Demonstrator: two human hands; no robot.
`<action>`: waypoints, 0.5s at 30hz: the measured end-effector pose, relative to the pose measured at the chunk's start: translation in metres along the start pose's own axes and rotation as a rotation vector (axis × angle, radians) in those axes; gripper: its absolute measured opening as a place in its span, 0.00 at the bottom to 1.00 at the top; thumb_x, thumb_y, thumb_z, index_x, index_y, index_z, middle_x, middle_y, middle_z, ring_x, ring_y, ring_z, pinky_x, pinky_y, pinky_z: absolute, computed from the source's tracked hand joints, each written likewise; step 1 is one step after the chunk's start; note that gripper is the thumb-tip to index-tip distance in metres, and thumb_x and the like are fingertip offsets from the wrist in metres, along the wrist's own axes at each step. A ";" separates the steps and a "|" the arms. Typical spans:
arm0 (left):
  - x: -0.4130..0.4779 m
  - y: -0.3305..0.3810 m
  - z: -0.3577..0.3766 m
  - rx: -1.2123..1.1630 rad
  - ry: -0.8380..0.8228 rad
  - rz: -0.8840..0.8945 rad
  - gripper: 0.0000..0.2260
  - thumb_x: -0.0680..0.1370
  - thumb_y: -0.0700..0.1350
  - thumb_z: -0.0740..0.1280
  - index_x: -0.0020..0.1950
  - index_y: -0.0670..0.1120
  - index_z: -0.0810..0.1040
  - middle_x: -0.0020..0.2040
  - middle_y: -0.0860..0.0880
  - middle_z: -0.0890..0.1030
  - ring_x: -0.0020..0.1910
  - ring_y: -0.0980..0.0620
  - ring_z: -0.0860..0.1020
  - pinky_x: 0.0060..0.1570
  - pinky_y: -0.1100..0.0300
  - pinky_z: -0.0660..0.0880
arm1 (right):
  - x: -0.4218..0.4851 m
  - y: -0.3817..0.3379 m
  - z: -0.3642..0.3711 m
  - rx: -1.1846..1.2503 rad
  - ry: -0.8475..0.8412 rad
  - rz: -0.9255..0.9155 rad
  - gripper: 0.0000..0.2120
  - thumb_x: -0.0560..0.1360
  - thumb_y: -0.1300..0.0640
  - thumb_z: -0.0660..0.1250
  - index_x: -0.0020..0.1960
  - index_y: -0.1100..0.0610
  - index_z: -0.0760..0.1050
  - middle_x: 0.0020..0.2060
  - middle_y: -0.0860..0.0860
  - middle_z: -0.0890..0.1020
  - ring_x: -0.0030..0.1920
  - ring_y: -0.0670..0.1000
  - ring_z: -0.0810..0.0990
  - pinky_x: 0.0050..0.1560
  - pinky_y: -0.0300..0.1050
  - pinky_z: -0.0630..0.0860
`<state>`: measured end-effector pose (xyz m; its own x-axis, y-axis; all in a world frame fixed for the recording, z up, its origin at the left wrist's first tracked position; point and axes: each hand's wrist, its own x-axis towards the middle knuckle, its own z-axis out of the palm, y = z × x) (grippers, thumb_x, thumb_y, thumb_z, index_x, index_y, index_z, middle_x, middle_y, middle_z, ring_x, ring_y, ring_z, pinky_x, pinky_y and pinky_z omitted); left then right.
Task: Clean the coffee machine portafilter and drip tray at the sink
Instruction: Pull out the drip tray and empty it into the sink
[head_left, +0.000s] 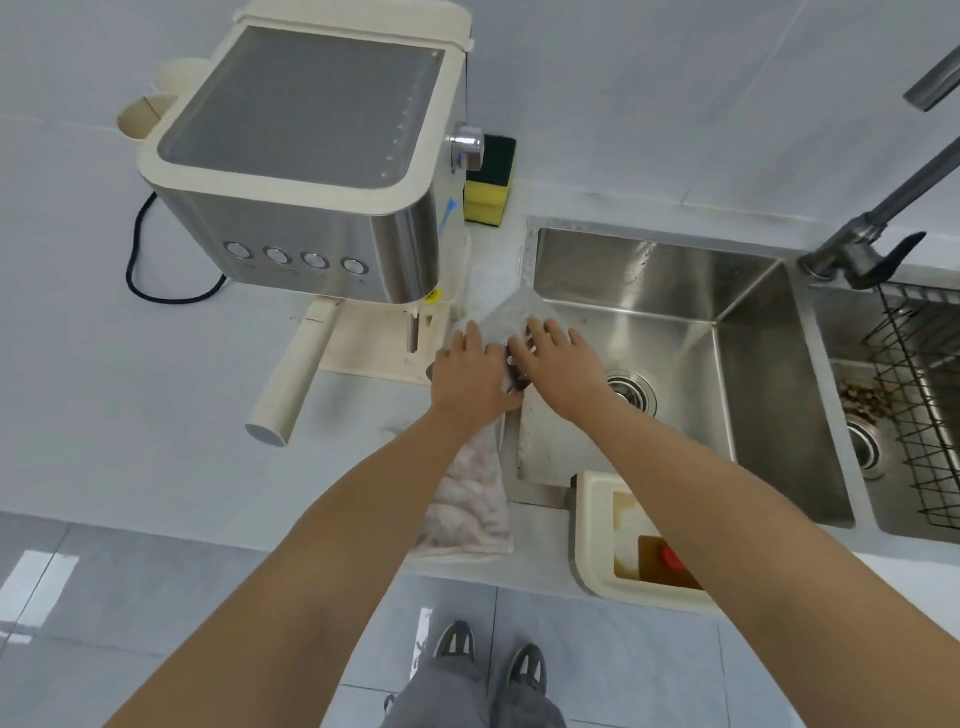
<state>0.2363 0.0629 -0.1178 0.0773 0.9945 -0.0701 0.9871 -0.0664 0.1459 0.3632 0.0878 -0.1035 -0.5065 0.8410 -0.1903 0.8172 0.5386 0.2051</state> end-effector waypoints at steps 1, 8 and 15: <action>0.006 0.003 0.002 -0.031 -0.005 -0.038 0.28 0.72 0.61 0.64 0.62 0.41 0.72 0.72 0.38 0.62 0.69 0.40 0.65 0.60 0.48 0.69 | 0.004 0.003 0.001 0.067 -0.065 0.032 0.28 0.77 0.59 0.59 0.74 0.56 0.52 0.74 0.63 0.54 0.73 0.62 0.56 0.69 0.56 0.61; 0.034 0.022 0.017 -0.168 -0.045 -0.253 0.31 0.74 0.60 0.62 0.67 0.39 0.67 0.73 0.36 0.60 0.72 0.40 0.59 0.65 0.47 0.66 | 0.022 0.013 0.015 0.346 -0.099 0.105 0.28 0.76 0.63 0.57 0.73 0.56 0.53 0.74 0.58 0.55 0.74 0.56 0.53 0.71 0.50 0.57; 0.042 0.023 0.032 -0.148 -0.058 -0.348 0.29 0.77 0.57 0.59 0.69 0.36 0.64 0.74 0.36 0.58 0.75 0.41 0.55 0.67 0.48 0.64 | 0.031 0.015 0.025 0.405 -0.203 0.000 0.29 0.77 0.66 0.54 0.75 0.58 0.48 0.76 0.55 0.51 0.75 0.53 0.49 0.72 0.50 0.55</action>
<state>0.2671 0.1005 -0.1488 -0.2470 0.9490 -0.1959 0.9251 0.2912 0.2437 0.3667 0.1204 -0.1307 -0.4751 0.7921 -0.3832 0.8795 0.4409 -0.1791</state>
